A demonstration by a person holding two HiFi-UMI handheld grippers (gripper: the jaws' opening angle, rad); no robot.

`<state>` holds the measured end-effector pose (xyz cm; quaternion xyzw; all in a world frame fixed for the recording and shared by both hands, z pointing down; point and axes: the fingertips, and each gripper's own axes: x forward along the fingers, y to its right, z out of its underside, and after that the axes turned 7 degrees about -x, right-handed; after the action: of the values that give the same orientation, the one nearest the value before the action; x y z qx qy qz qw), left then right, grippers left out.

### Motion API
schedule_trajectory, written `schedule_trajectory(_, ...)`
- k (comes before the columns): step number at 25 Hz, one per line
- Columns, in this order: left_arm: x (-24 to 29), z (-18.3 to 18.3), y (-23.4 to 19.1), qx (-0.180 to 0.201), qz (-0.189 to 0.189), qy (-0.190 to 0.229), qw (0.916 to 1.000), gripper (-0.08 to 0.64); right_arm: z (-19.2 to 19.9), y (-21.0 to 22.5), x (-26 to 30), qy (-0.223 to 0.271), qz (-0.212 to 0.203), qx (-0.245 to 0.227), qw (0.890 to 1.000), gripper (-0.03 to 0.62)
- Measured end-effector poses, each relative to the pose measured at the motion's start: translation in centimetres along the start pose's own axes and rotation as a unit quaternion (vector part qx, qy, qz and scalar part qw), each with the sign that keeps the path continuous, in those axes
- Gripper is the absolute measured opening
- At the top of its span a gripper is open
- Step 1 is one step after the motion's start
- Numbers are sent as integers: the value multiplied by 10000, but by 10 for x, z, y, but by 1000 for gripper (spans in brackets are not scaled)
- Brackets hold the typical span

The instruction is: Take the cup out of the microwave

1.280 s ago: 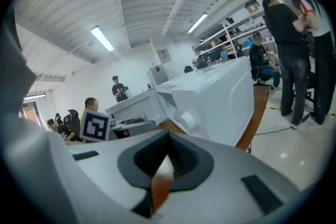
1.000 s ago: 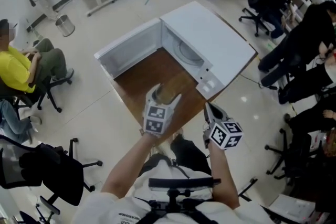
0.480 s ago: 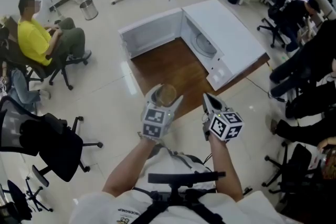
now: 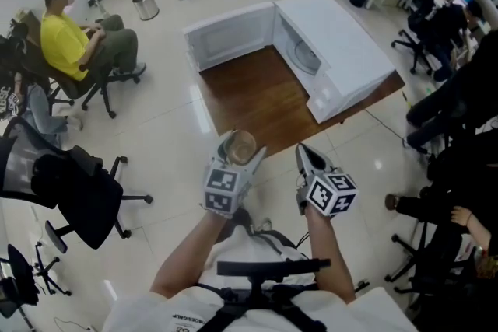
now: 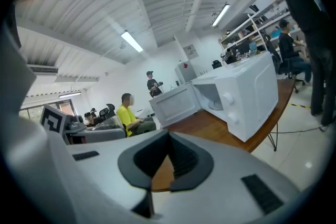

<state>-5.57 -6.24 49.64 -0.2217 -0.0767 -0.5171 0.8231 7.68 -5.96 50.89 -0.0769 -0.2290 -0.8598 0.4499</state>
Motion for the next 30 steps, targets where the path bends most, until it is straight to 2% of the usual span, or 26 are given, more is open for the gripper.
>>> schedule_trajectory(11,-6,5,12,26,-197,58,9998,356,-7,3,-8,-17,4,-162,9999,0)
schedule_trajectory(17,1,-2,19,63,-111,121,9998,356,-17,4,-9,53,-66,-300,9995,0)
schedule_trajectory(30,12,-6,18,139,60,69,9999,356,-22,1,0,108,5,-284,9995,0)
